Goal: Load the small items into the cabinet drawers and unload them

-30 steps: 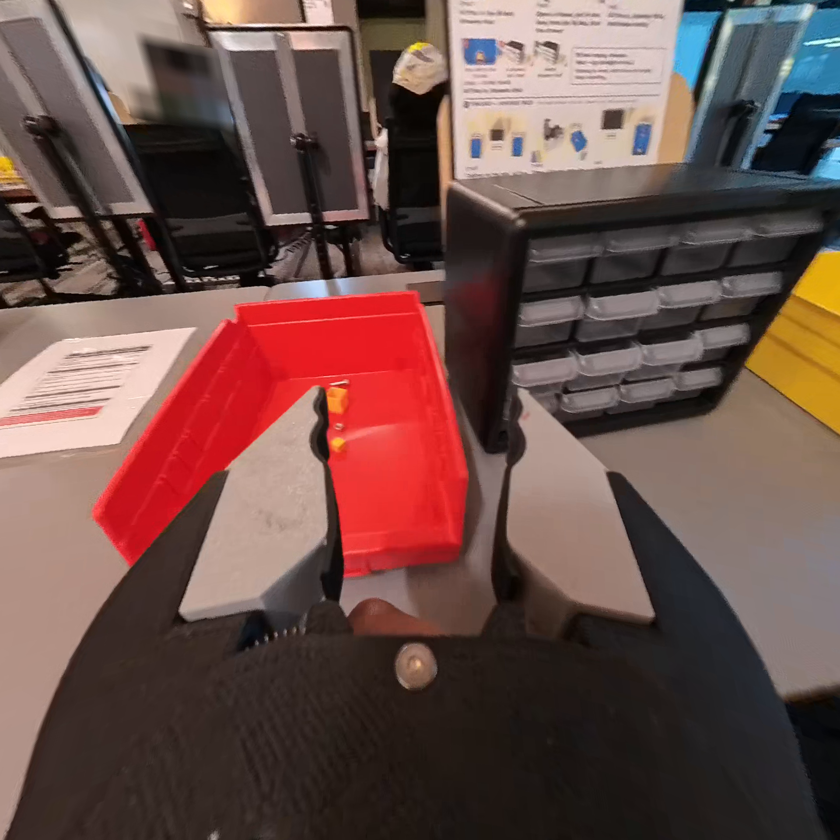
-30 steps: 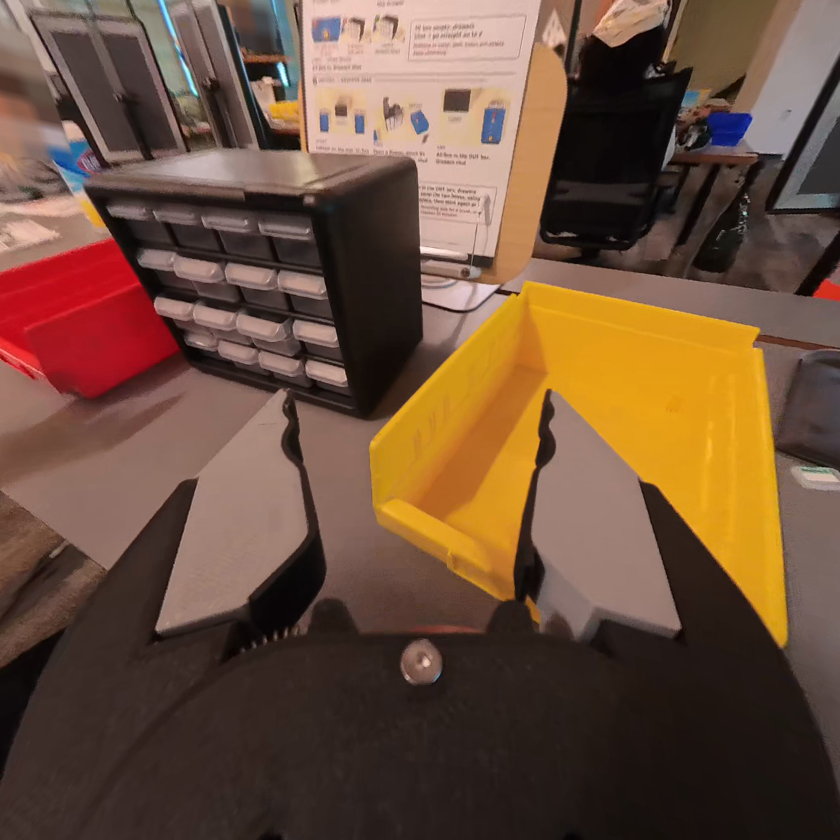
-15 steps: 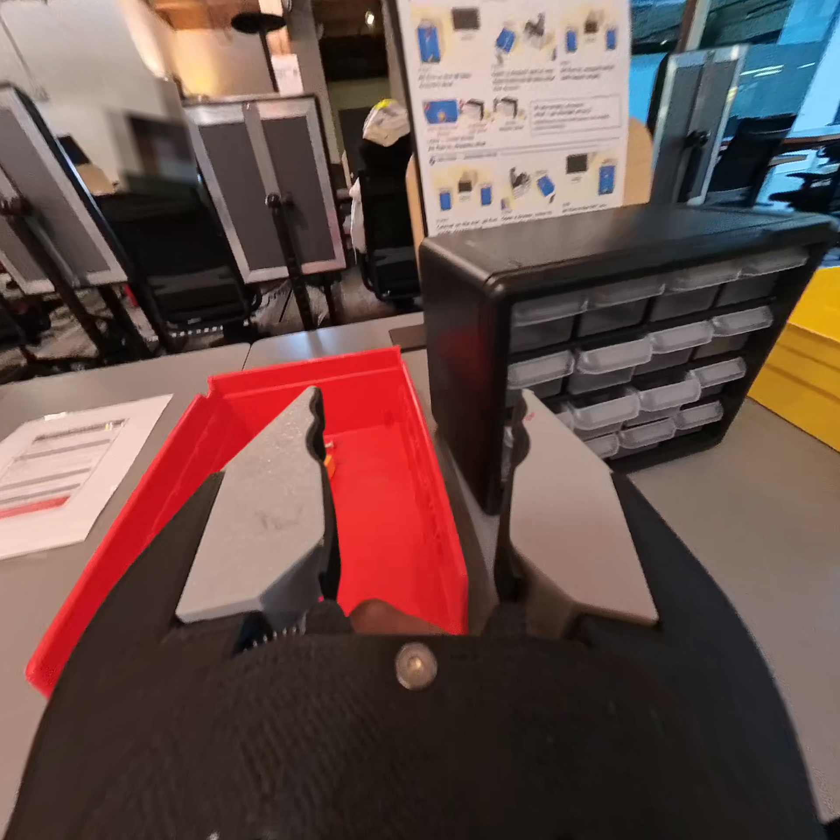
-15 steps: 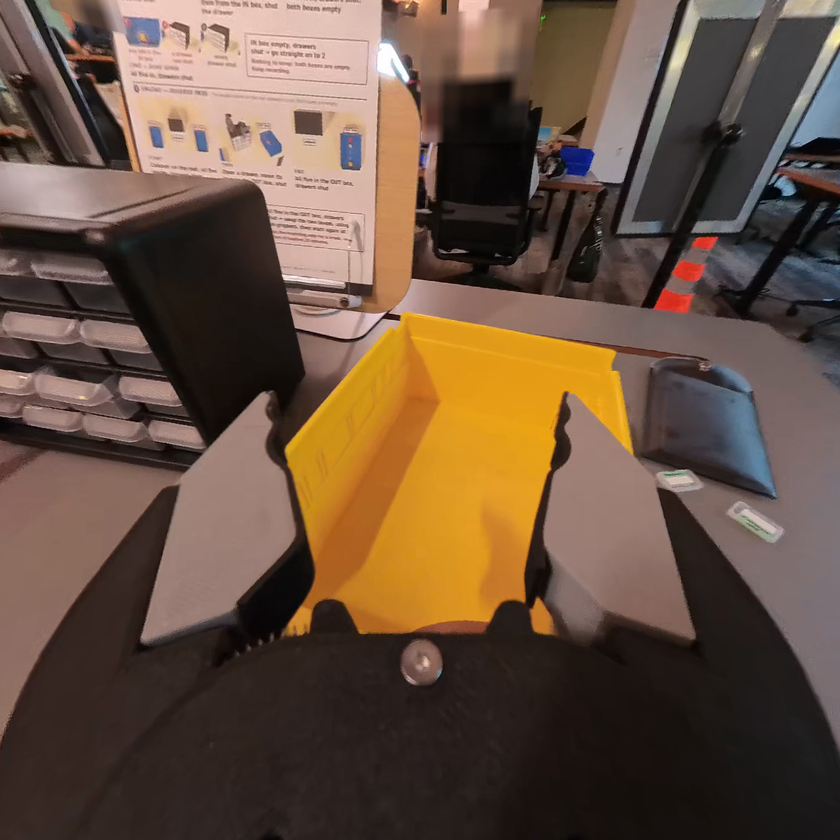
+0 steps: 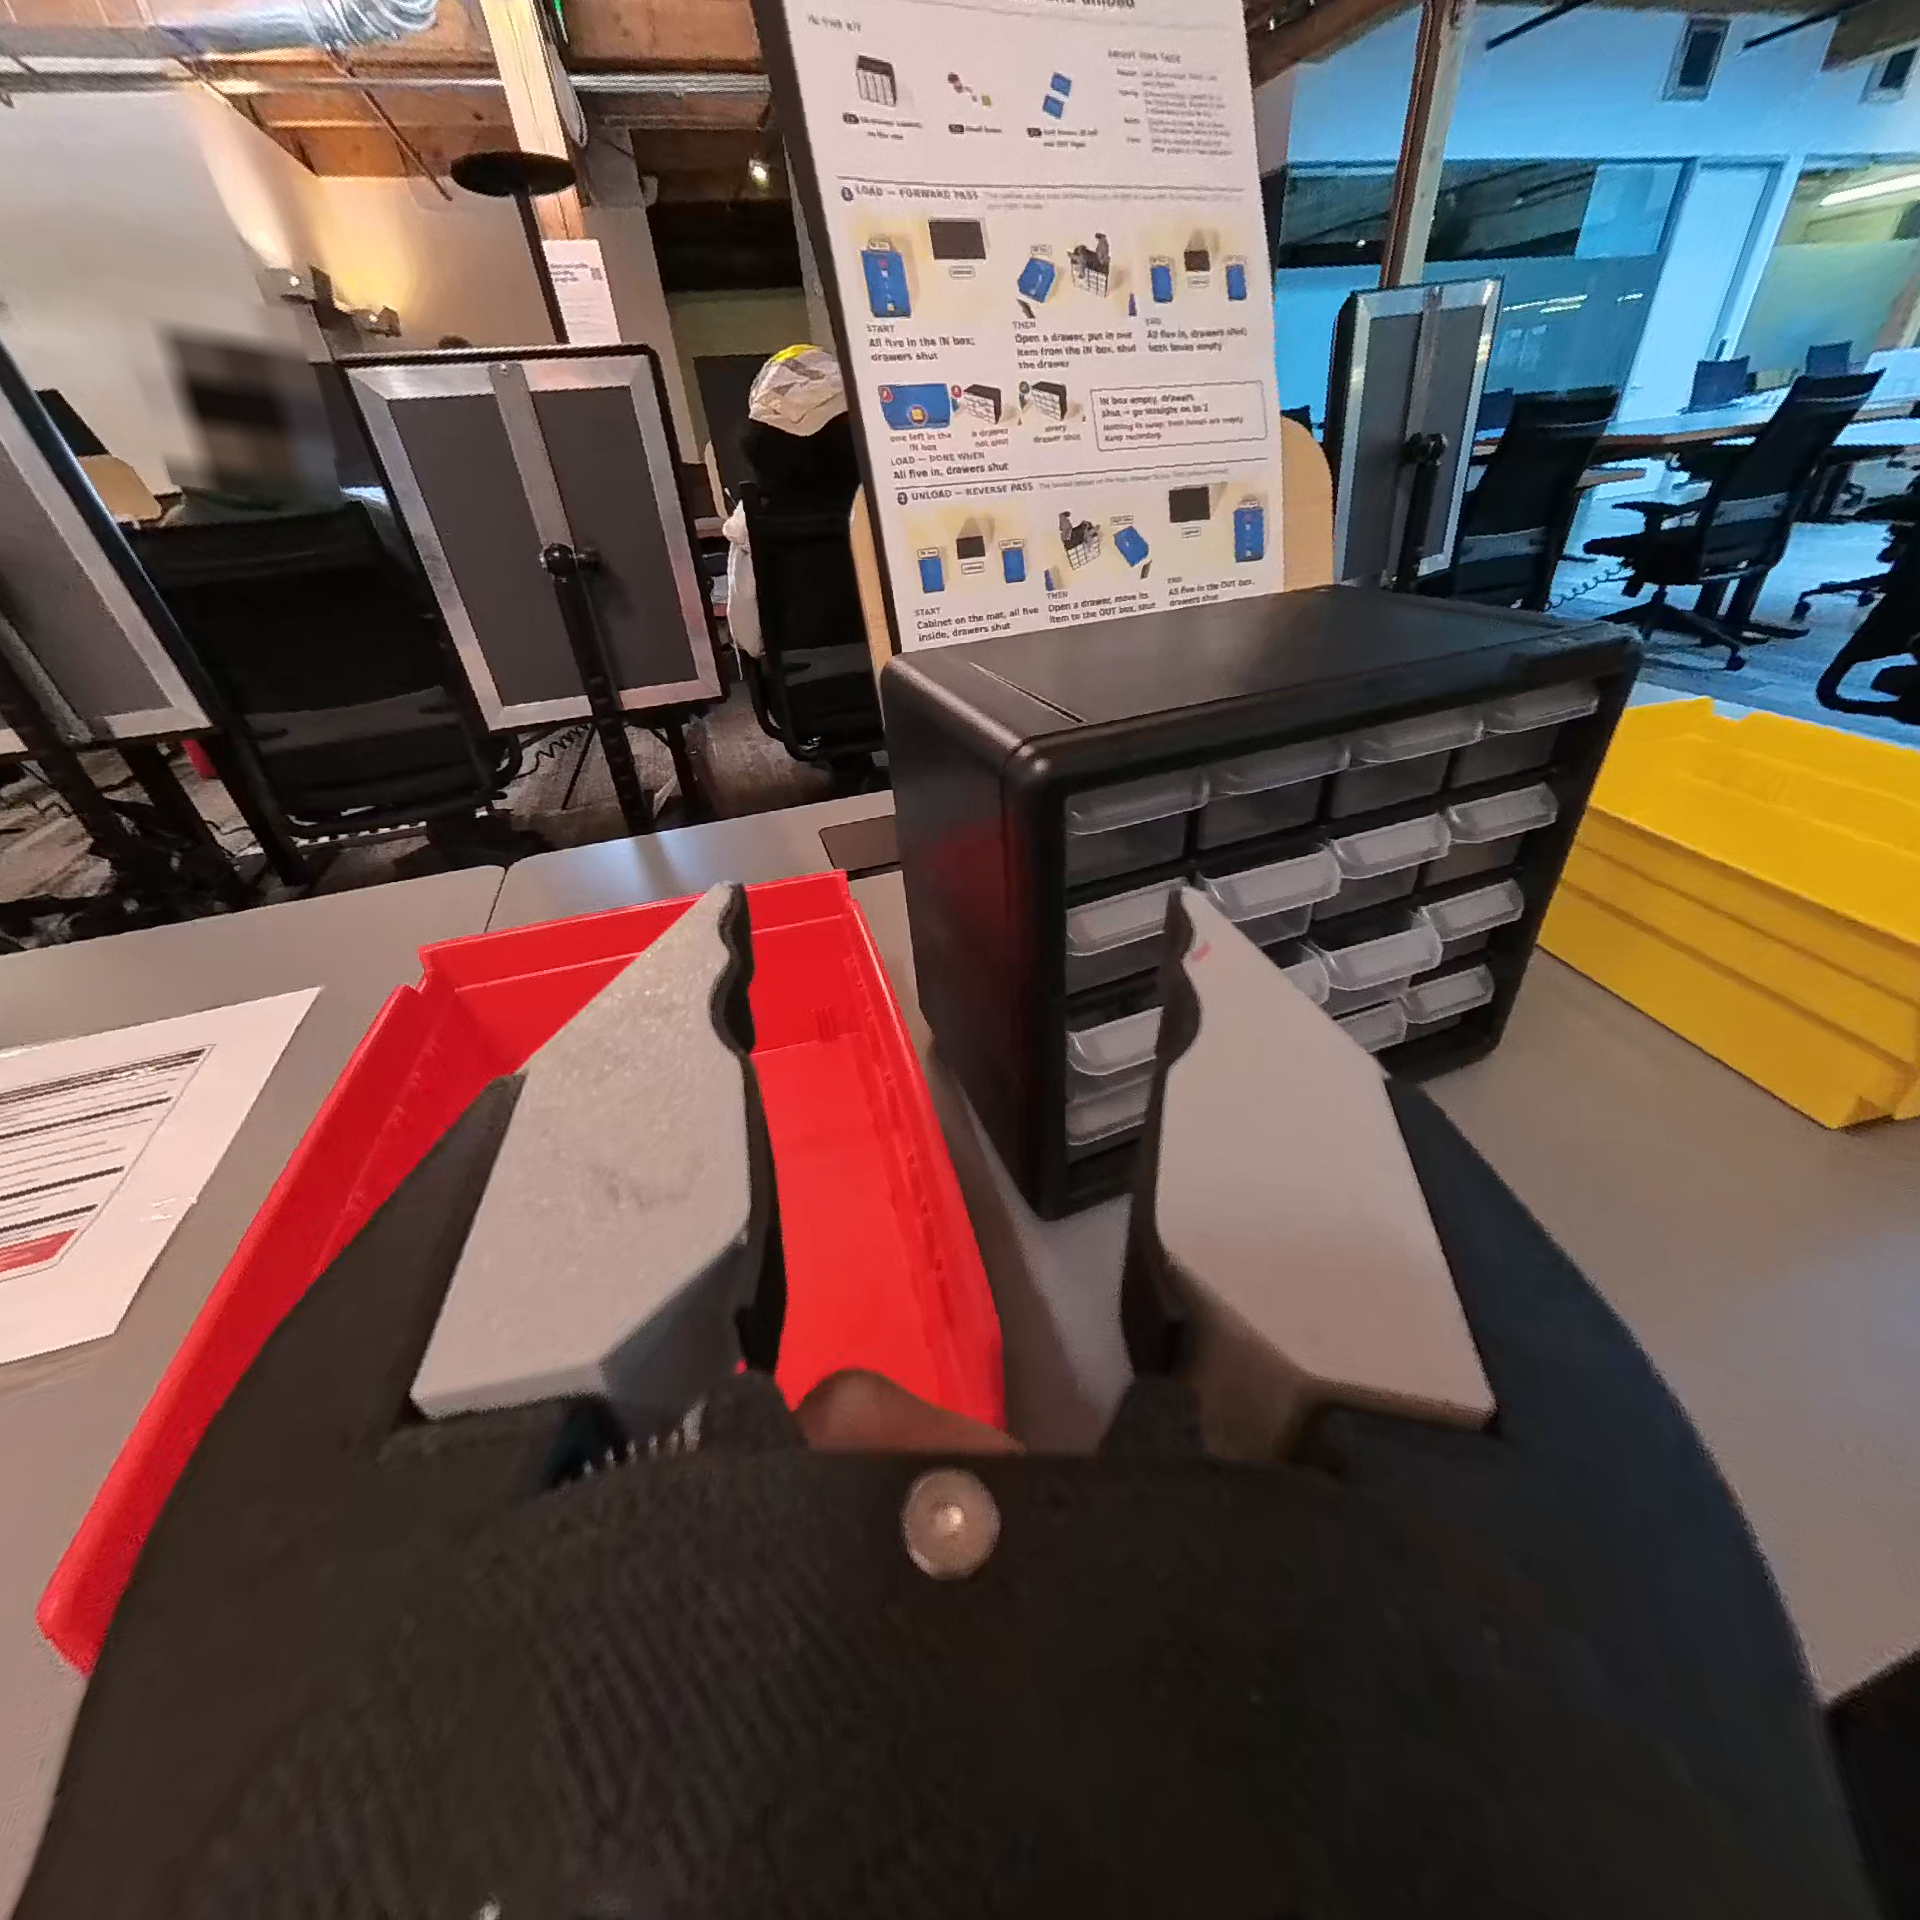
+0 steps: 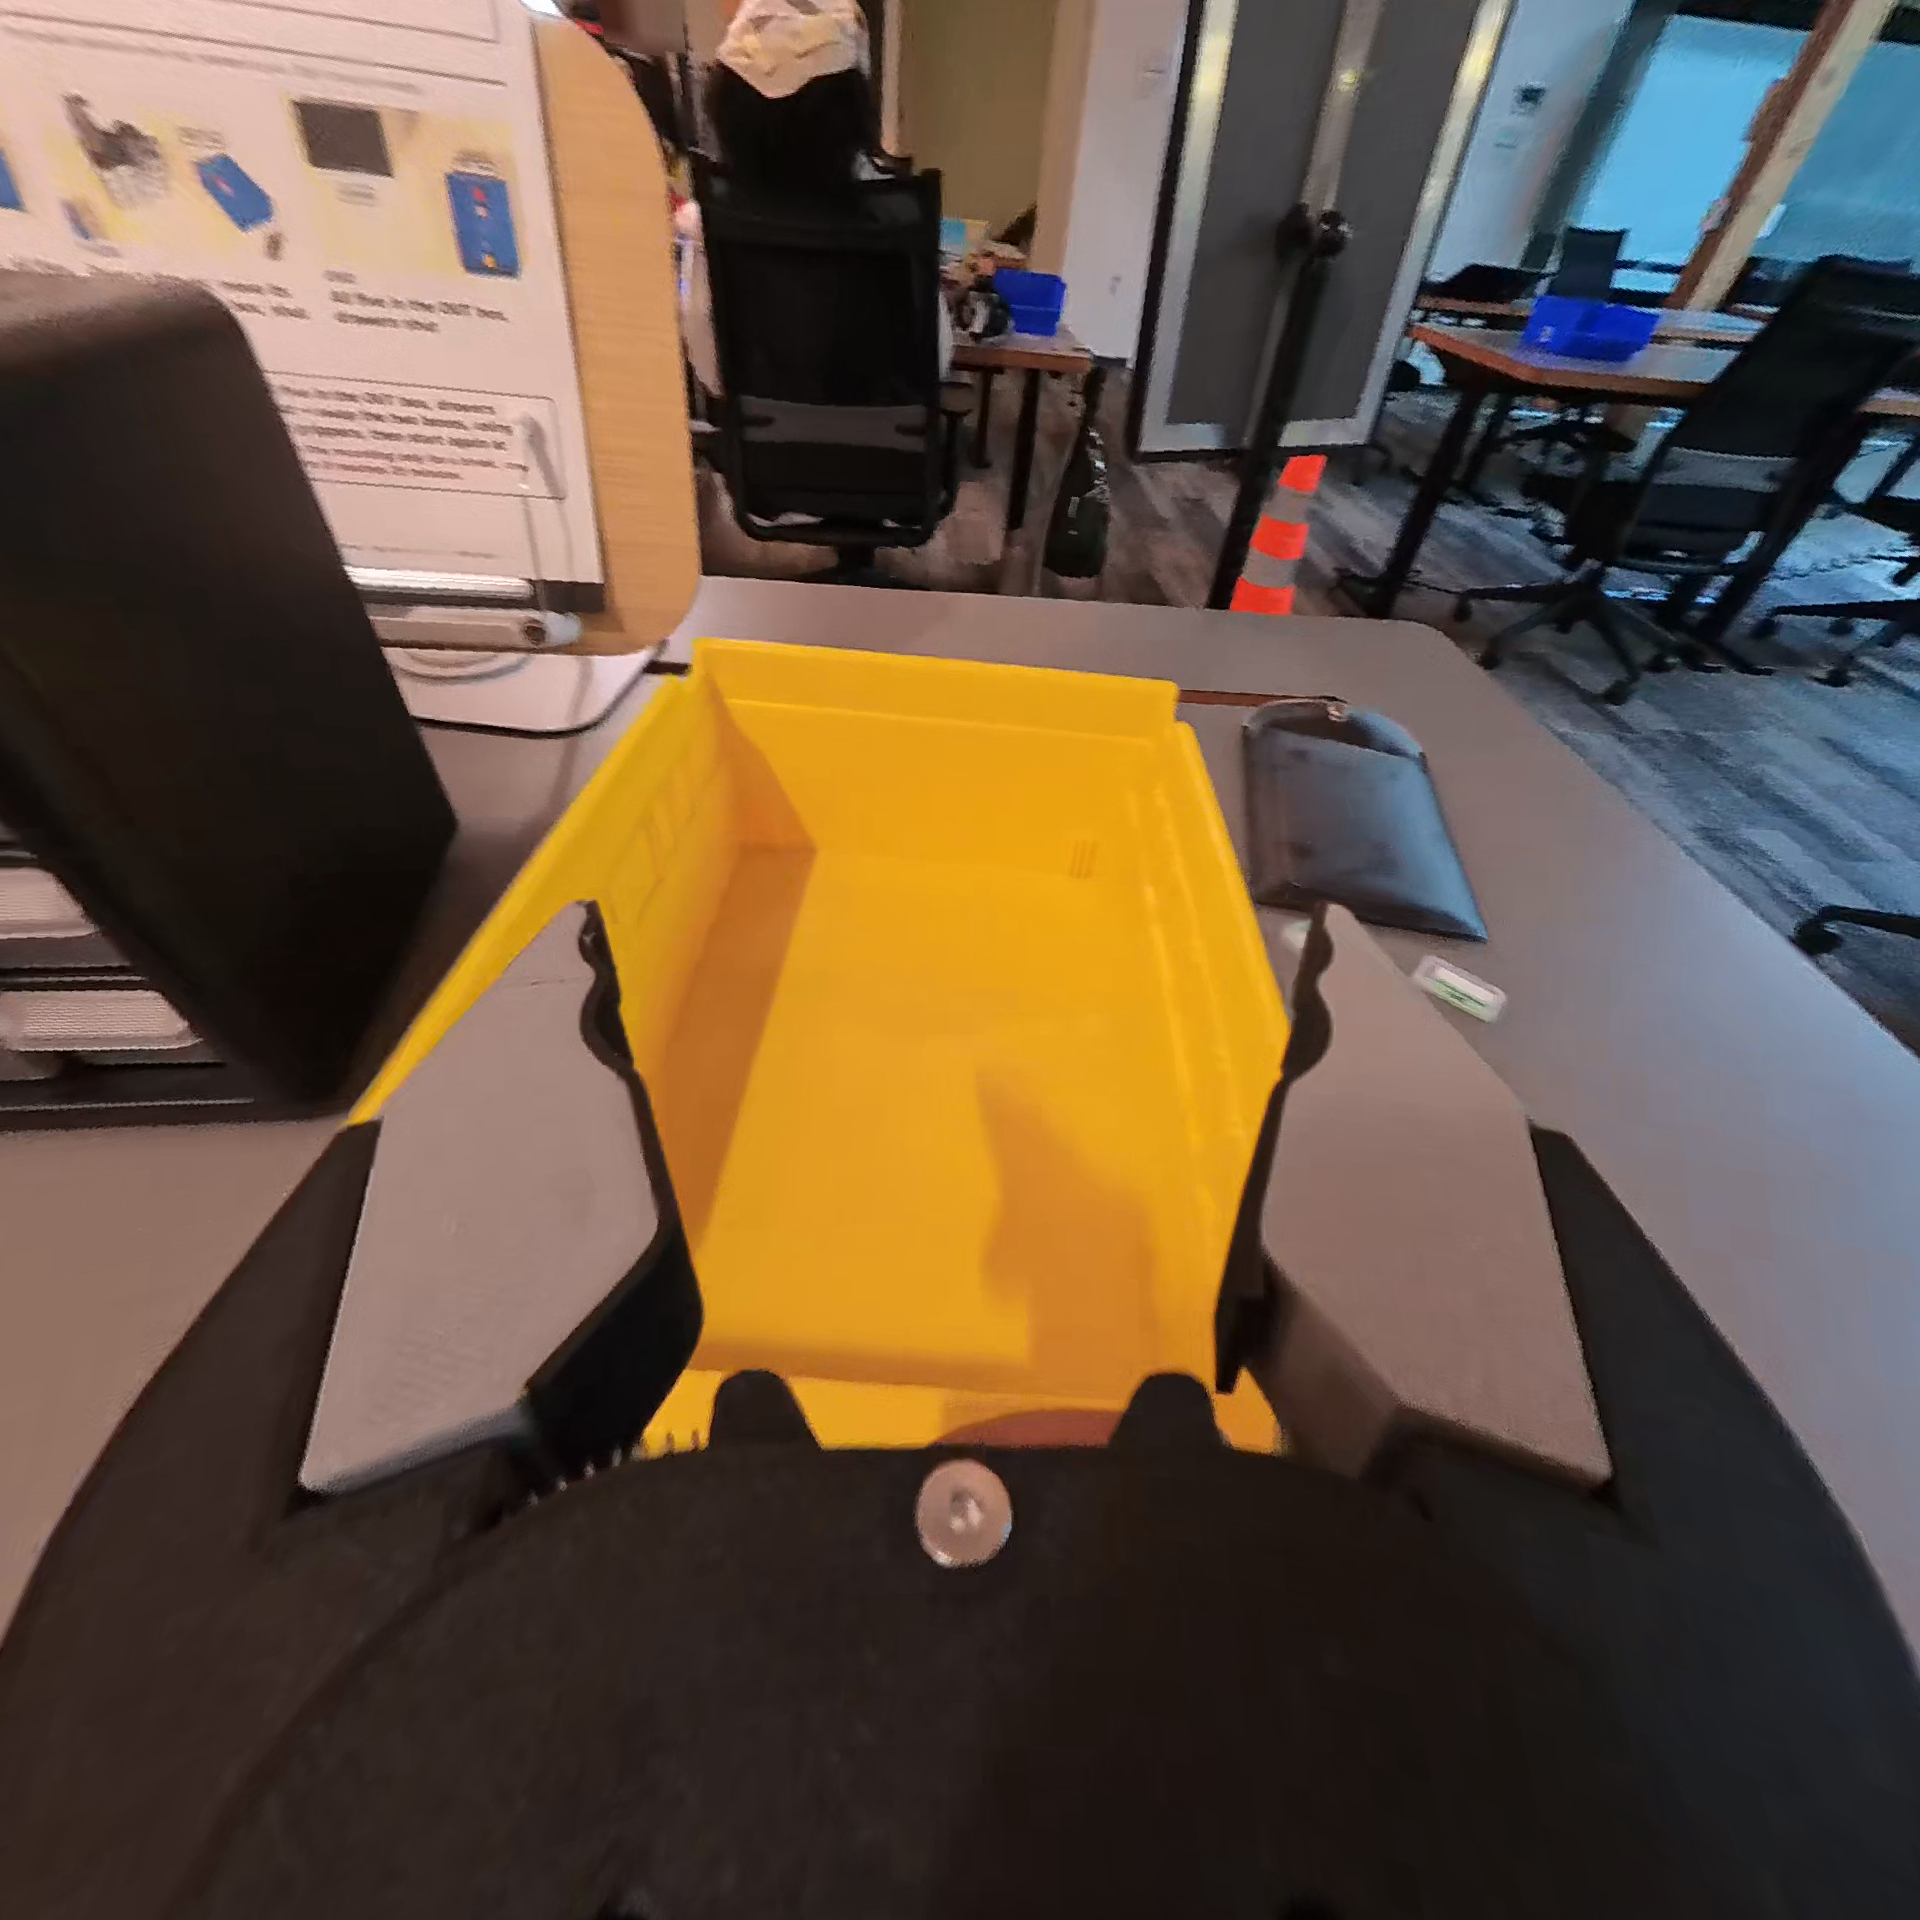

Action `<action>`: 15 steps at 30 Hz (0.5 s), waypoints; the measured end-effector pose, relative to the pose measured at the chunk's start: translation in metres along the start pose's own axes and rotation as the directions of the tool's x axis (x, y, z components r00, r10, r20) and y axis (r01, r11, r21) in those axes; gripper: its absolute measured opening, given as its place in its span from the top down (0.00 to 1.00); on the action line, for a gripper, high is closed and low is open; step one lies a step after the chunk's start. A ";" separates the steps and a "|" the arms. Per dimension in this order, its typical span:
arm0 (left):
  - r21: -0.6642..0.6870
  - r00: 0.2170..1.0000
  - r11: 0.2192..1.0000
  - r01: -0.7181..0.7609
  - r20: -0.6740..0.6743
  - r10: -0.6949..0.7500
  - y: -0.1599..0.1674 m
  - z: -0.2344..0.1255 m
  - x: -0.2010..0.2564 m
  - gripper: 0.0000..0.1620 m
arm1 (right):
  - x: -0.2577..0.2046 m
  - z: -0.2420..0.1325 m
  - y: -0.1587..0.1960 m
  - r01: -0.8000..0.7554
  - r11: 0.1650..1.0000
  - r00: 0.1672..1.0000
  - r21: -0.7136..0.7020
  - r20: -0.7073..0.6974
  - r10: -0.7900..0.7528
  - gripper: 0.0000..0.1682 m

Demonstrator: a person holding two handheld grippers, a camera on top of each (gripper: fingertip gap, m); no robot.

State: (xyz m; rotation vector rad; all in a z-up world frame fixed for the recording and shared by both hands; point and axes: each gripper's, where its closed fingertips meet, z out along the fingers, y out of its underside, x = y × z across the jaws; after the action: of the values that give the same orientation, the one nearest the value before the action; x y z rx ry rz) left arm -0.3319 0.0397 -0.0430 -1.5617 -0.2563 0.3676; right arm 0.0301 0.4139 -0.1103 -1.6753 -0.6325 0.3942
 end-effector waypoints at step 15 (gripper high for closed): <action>-0.123 0.996 0.992 -0.015 0.086 0.025 0.042 0.054 -0.034 0.52 | -0.004 -0.009 0.000 0.126 0.992 0.988 0.028 -0.098 -0.123 0.26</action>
State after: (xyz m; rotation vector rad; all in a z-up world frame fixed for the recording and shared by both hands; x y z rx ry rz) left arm -0.3867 0.0754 -0.0824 -1.6722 -0.3365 0.4434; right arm 0.0326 0.4045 -0.1086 -1.6032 -0.6519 0.2317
